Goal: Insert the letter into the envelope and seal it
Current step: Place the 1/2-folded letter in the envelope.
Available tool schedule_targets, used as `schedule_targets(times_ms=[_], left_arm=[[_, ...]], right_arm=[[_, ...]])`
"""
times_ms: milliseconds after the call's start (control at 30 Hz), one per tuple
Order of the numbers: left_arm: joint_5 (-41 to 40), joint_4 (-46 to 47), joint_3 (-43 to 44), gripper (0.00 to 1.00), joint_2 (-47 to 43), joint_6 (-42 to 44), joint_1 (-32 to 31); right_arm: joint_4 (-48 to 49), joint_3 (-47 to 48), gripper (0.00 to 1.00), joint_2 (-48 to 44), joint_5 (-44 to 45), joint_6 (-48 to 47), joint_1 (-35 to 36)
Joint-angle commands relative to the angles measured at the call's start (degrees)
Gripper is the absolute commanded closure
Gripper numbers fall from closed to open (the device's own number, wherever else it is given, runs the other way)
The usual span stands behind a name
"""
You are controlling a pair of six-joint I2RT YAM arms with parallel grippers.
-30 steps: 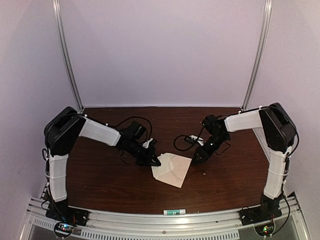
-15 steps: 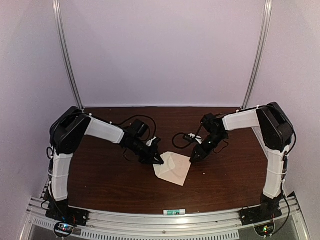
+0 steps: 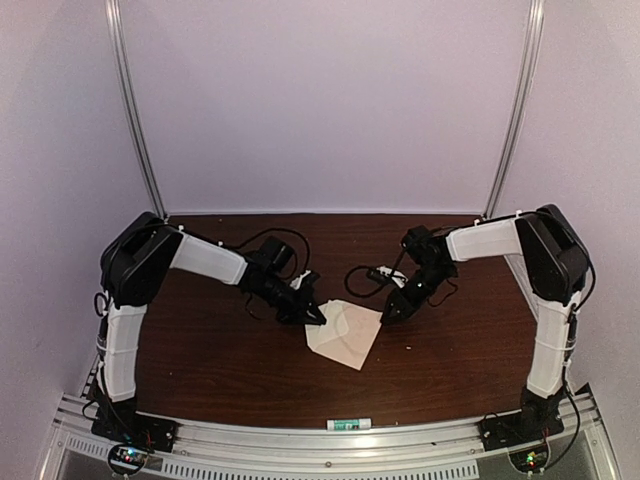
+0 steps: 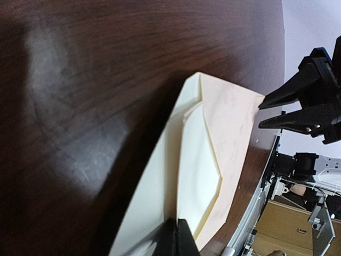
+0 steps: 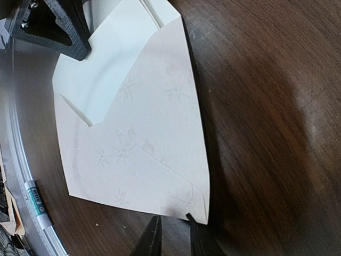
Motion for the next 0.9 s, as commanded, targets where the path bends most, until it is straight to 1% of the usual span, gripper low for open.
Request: schedule_targets(times_ms=[0, 67, 167, 367, 467, 733, 867], left_arm=[[-1.0, 6.1, -3.7, 1.0, -4.8, -2.3, 0.2], [-1.4, 8.3, -5.0, 1.0, -5.5, -4.1, 0.1], [-2.1, 10.5, -5.5, 1.0, -5.3, -5.6, 0.1], [-2.9, 11.4, -6.3, 1.0, -4.9, -6.8, 0.1], [-2.9, 11.4, -6.6, 1.0, -4.7, -6.8, 0.1], [-2.2, 10.3, -6.0, 1.0, -3.6, -6.0, 0.1], [-2.4, 8.0, -5.0, 1.0, -3.2, -4.4, 0.2]], right_arm=[[0.2, -1.2, 0.79, -4.5, 2.2, -0.6, 0.5], [0.4, -1.4, 0.79, -5.4, 1.0, -1.3, 1.5], [-0.1, -0.7, 0.79, -4.1, -0.4, -2.2, 4.0], [-0.4, -0.6, 0.8, -2.3, -3.5, -4.2, 9.8], [-0.1, -1.0, 0.8, -2.6, -3.1, -4.8, 11.9], [-1.1, -3.0, 0.81, 0.2, -2.3, -6.0, 12.6], [-2.3, -3.3, 0.82, 1.4, -1.6, -7.0, 12.7]])
